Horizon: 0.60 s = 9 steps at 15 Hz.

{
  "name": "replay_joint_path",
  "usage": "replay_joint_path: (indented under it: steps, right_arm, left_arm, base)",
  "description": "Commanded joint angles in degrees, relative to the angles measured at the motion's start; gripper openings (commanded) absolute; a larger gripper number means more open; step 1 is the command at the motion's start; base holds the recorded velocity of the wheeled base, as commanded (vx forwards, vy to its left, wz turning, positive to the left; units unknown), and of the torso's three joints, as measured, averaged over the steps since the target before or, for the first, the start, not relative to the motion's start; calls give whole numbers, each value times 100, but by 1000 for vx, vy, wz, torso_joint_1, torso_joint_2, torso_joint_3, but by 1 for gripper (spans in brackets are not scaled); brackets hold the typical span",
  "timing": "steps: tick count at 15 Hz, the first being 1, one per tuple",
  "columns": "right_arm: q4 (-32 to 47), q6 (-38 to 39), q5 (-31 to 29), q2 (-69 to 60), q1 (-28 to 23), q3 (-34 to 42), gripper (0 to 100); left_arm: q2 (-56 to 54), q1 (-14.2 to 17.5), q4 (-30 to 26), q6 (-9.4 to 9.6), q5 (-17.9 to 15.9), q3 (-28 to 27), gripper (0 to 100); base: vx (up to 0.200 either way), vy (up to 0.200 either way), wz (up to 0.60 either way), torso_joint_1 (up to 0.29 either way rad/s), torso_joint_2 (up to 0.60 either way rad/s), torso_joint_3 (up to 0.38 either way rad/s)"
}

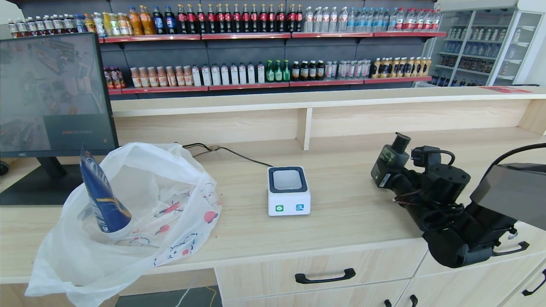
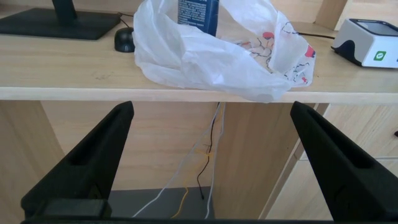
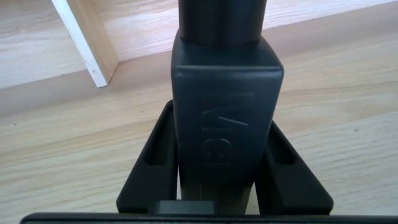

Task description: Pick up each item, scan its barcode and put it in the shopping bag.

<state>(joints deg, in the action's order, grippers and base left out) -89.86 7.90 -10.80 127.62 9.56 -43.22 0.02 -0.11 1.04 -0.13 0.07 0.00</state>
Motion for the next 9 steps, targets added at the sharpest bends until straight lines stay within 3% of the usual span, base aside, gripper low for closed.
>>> replay_joint_path:
  steps: [1, 9]
  right_arm:
    - [-14, 1, -1, -159, 2, 41, 0]
    - [-14, -8, -1, -1082, 90, 700, 0]
  left_arm:
    - [-2, 2, 2, -4, 1, 0, 100]
    - [-2, 2, -33, -13, 1, 0, 100]
  base:
    - [0, 0, 0, 0, 0, 0]
    - [0, 0, 0, 0, 0, 0]
